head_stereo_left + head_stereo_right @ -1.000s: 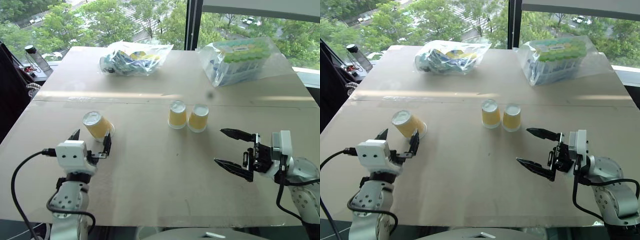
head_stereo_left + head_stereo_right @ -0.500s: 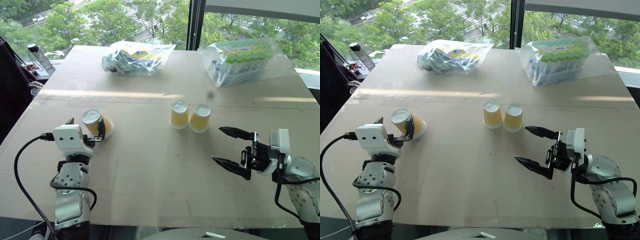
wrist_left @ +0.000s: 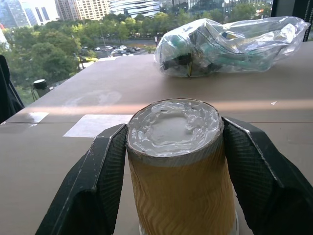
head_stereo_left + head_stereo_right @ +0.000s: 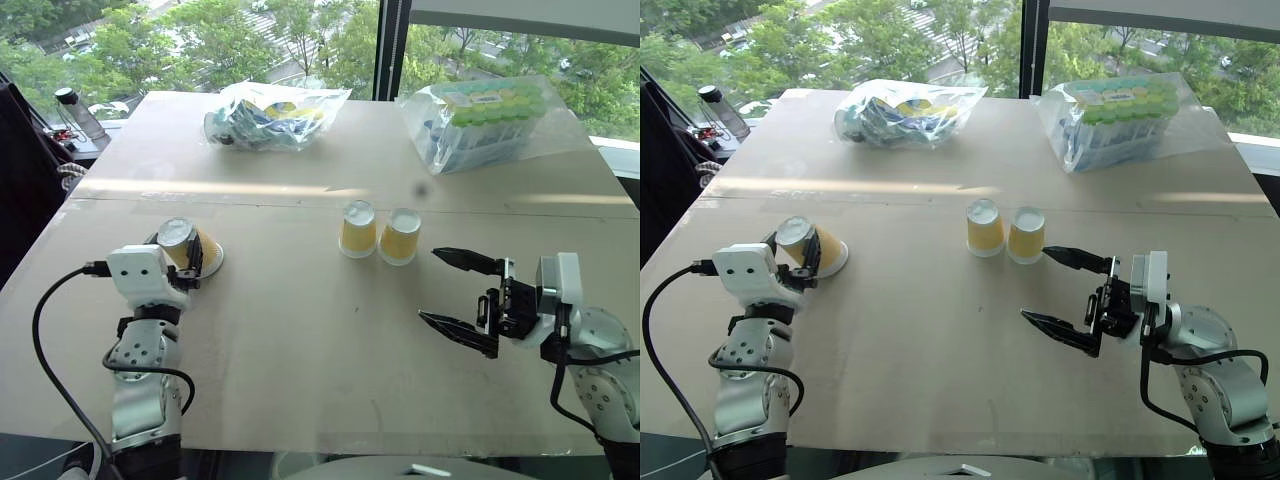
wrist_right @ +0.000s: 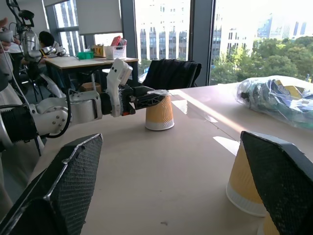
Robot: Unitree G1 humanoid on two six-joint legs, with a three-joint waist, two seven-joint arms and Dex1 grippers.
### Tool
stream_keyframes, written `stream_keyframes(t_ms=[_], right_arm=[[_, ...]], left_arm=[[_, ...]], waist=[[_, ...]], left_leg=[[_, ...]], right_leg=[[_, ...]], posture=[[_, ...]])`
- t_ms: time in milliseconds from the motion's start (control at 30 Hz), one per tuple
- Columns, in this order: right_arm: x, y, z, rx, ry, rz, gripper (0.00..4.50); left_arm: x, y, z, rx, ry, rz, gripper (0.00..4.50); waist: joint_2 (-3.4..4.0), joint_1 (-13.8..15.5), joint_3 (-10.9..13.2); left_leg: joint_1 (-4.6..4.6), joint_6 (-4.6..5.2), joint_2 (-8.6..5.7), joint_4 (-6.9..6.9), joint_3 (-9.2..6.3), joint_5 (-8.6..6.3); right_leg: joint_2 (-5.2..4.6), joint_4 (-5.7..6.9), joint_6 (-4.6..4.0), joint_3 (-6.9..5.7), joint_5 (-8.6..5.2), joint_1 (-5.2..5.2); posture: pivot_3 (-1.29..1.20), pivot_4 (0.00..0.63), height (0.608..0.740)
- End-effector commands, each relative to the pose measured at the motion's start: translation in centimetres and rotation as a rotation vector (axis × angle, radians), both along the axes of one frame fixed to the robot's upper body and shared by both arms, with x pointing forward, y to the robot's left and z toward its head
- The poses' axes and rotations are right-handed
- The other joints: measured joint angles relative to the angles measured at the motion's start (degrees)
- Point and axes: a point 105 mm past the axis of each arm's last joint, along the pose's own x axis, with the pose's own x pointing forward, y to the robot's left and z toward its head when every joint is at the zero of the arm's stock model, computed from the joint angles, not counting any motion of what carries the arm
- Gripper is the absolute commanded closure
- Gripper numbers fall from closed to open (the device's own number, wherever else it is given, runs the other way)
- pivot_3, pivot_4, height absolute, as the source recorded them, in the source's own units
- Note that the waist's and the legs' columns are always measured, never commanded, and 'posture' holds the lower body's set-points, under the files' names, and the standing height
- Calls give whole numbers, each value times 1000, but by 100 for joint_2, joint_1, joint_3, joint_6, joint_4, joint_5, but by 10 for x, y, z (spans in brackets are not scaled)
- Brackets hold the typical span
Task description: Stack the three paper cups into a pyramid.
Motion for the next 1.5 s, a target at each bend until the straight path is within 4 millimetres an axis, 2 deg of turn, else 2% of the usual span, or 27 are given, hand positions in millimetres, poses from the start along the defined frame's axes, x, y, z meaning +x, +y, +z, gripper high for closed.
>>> stream_keyframes(t_ms=[33, 167, 267, 500, 733, 867, 1033, 1500], right_arm=[[-4, 3, 10, 15, -41, 21, 0], [-3, 4, 10, 15, -41, 22, 0], [-3, 4, 11, 18, -43, 18, 0], [4, -16, 22, 83, -58, -128, 0], [4, -44, 23, 154, -62, -323, 0], [-4, -54, 14, 126, -65, -393, 0], [-11, -61, 15, 145, -87, -442, 0], [-28, -72, 20, 270, -205, -503, 0]], left_arm=[[-2, 9, 8, 4, -24, 21, 1509], [0, 8, 12, 7, -40, 13, 1509], [4, 0, 29, 18, -101, -28, 1509], [38, -87, 99, 46, -240, -521, 1509], [52, -163, 141, 99, -197, -1018, 1509], [59, -195, 147, 134, -146, -1218, 1509], [64, -218, 140, 199, -94, -1339, 1509], [68, -231, 118, 282, -13, -1411, 1509]], waist=[[0, -1, 0], [0, 0, 0], [-1, 4, 0], [-5, 43, 0], [-4, 1, 1], [-1, 1, 2], [0, -29, 3], [4, 7, 6]], left_leg=[[0, 0, 0, 0, 0, 0], [0, 0, 0, 0, 1, 0], [-1, 0, 0, 1, 0, 0], [-12, -1, -2, 22, -10, 0], [-11, -1, -2, 23, -10, 1], [-9, -1, -3, 23, -8, 1], [-8, -1, -3, 24, -6, 1], [-12, 0, -3, 28, -16, 0]], right_leg=[[0, 0, 0, 0, 0, 0], [0, 0, 0, 0, 0, 0], [0, 0, 0, 0, 0, 0], [-1, 1, 1, -12, 1, 6], [4, 4, 2, -8, 1, 4], [7, 4, 3, -4, 0, 5], [11, 4, 3, 3, 0, 4], [13, 3, 3, 1, 0, 4]], posture=[[0, 150, 740], [0, 150, 740], [0, 150, 740], [0, 150, 740], [0, 150, 740], [0, 150, 740], [0, 150, 740], [0, 150, 740]])
